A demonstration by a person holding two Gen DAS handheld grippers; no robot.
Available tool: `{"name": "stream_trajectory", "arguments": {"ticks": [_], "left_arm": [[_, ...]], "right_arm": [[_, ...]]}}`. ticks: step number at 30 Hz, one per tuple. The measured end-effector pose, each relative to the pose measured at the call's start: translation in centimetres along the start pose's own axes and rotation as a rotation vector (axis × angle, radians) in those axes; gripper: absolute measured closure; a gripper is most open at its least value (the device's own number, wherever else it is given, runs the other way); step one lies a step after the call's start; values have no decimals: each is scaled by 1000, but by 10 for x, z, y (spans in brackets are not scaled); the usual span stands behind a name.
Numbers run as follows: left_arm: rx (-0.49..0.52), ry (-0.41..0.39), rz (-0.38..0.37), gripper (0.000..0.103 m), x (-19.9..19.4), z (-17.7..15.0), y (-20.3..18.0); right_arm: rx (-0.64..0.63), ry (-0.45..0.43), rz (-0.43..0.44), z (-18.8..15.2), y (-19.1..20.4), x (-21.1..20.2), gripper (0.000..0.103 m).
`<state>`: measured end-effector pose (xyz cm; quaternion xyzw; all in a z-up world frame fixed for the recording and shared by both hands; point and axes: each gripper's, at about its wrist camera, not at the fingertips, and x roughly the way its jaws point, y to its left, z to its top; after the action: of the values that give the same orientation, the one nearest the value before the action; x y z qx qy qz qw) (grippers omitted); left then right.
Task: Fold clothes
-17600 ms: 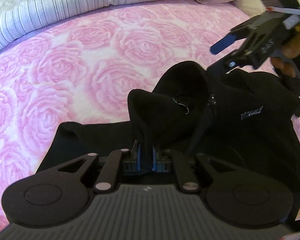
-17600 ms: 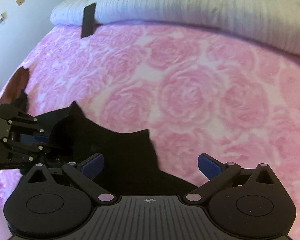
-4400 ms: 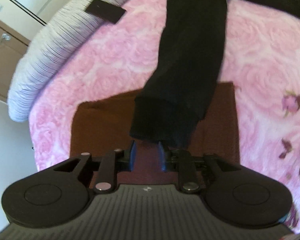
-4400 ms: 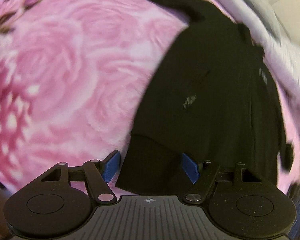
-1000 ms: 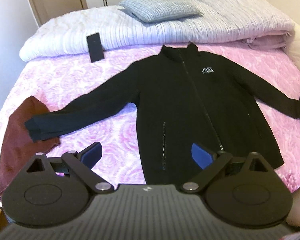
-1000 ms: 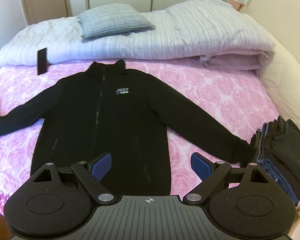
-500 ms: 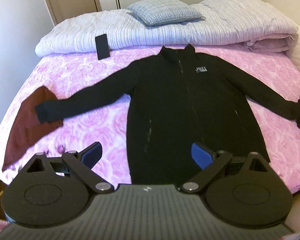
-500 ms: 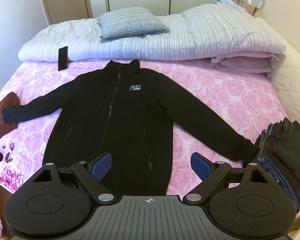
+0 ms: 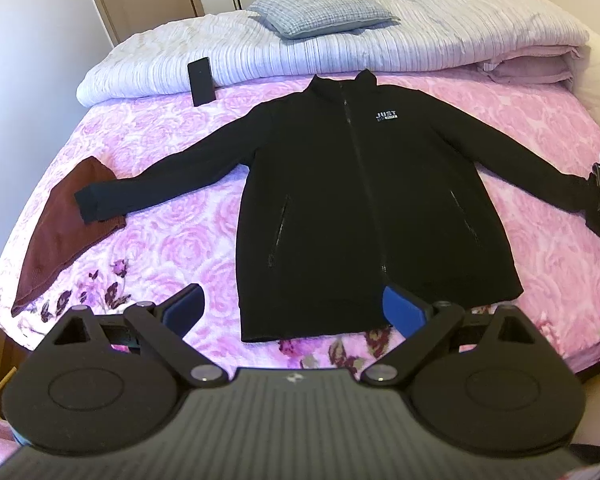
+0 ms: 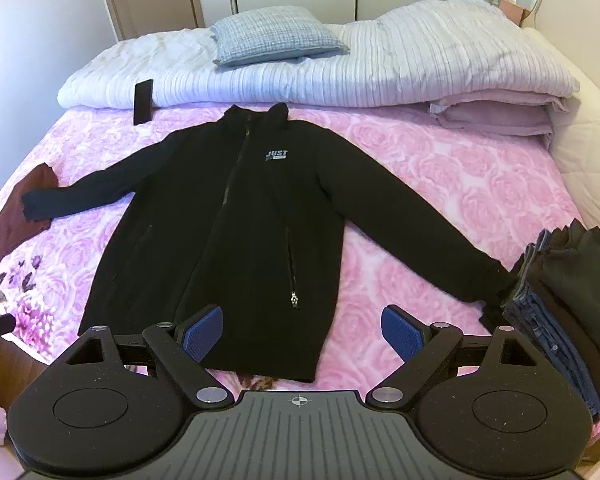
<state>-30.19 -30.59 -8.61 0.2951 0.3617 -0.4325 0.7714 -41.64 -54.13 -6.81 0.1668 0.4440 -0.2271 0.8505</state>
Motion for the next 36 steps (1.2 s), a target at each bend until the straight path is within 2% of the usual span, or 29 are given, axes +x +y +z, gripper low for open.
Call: {"name": "stream_trajectory", "arguments": {"ticks": [12,21,27,30,36], "left_arm": [[-8,18,38,9,-6,-8,-2],[-77,18,92,9,-11,-23,24],[-114,36,123,9,7,-27,63],[-119,40,142,9,22,-25,95],[-108,54,179,9,68,-14,184]], "right_arm": [[-39,21,42,-2,12,10,13],[-131,11,99,8,47,26,13],[-198,-27,142,18,79,41,13],[-254,-57,160,27,101,55,13],[-425,-71,195,55,190,107,13]]}}
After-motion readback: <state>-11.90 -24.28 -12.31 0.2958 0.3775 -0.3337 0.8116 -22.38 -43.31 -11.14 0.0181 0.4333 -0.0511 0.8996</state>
